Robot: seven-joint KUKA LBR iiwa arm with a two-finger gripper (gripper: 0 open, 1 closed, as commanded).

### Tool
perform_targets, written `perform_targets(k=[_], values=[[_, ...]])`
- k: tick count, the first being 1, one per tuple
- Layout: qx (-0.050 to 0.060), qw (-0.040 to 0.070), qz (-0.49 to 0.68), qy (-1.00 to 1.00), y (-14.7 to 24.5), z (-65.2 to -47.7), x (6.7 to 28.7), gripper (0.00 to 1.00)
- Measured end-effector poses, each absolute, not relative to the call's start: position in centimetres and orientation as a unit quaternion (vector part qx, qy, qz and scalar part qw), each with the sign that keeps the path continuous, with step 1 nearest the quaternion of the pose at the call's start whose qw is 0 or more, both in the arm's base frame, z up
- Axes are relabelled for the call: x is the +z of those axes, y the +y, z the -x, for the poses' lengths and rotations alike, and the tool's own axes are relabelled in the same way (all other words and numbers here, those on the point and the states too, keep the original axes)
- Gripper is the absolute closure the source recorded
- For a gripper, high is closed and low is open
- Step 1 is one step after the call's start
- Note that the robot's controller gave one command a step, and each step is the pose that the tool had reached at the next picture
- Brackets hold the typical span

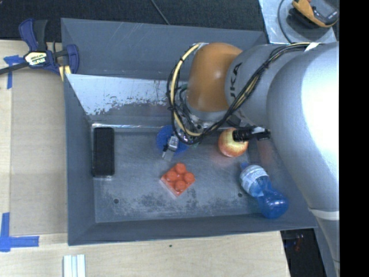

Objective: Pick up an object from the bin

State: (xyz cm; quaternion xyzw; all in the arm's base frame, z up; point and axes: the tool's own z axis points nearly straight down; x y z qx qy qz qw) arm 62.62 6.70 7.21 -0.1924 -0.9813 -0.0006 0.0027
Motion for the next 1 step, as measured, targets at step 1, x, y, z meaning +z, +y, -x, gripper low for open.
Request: perform_targets(k=[1], values=[[-0.003,-0.007,0.195,-0.981,6.30,-62.54,7.33,1.00]])
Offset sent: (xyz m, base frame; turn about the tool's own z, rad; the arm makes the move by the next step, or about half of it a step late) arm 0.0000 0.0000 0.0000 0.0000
